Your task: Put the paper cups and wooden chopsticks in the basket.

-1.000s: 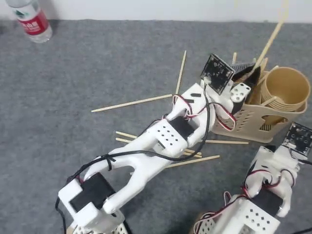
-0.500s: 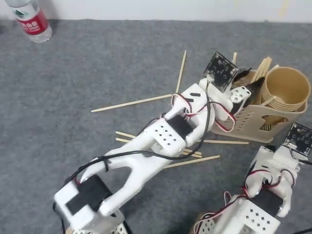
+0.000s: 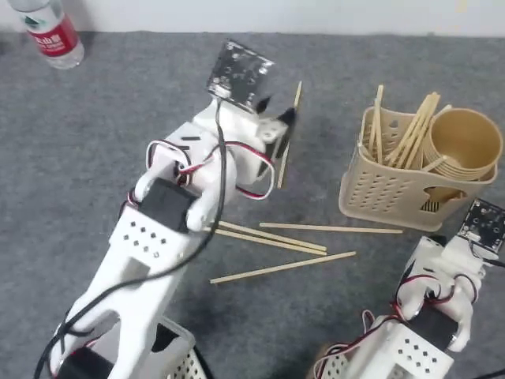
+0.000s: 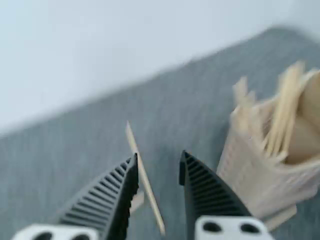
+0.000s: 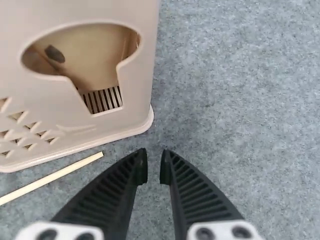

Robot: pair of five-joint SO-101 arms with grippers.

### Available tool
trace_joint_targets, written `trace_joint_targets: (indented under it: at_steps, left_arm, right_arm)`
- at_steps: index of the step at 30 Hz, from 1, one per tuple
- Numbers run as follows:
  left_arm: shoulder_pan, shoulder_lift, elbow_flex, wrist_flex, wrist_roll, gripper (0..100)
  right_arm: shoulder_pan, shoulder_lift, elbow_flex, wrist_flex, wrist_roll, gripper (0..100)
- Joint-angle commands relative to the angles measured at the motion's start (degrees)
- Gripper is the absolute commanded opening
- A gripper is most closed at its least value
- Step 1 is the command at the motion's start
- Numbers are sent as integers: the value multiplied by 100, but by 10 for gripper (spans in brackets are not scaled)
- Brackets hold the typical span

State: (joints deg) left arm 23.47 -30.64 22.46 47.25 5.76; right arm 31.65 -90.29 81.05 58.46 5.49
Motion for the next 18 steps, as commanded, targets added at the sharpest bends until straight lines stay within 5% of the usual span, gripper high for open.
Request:
trace_joint_targets:
  at_steps: [1, 10, 18]
  left_arm:
    - [-141, 651, 145, 237, 334, 175]
    - [-132, 3859, -1068, 246, 1846, 183]
    - [-237, 5688, -2308, 273, 2418, 181]
  right_arm:
    - [48, -66, -97, -57, -62, 58]
    - [48, -66, -97, -48, -62, 58]
    - [48, -66, -97, -48, -62, 58]
